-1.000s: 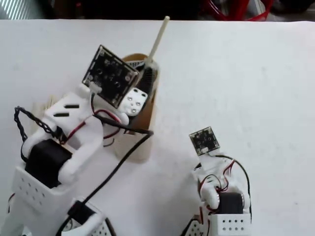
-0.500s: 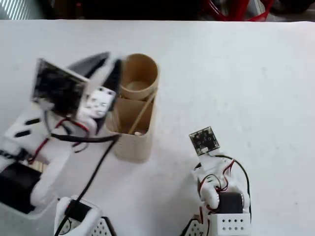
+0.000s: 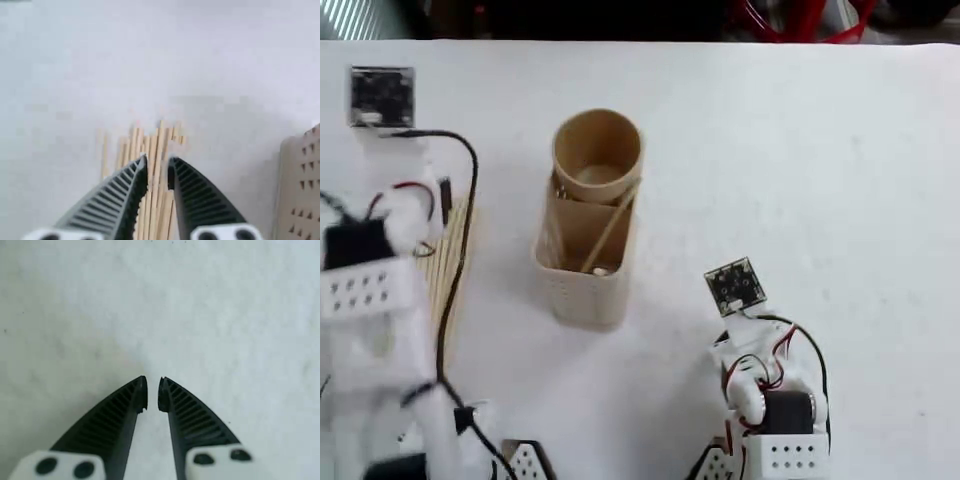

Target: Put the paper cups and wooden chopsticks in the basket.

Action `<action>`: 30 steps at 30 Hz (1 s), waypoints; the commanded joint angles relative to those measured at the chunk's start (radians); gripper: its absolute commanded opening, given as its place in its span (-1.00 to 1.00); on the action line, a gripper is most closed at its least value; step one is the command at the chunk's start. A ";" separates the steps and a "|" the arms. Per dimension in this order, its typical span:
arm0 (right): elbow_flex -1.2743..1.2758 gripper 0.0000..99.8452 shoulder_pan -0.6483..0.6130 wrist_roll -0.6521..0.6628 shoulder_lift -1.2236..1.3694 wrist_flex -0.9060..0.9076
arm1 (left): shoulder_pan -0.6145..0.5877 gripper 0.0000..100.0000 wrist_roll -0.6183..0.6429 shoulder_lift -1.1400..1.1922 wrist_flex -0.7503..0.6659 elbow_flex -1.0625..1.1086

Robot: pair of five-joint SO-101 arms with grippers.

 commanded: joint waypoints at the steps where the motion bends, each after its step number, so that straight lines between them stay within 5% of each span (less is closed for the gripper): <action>1: 0.009 -0.89 0.010 0.006 -0.007 0.005 | 0.005 -0.82 0.005 0.245 -0.097 0.057; 8: 0.009 -0.89 0.010 0.006 -0.007 0.005 | 0.008 -0.82 -0.075 0.573 -0.100 -0.008; 21: 0.009 -0.89 0.010 0.006 -0.007 0.005 | 0.018 -0.82 -0.086 0.725 -0.135 -0.055; 30: 0.009 -0.89 0.010 0.006 -0.007 0.005 | -0.010 -0.82 -0.038 0.846 0.006 -0.207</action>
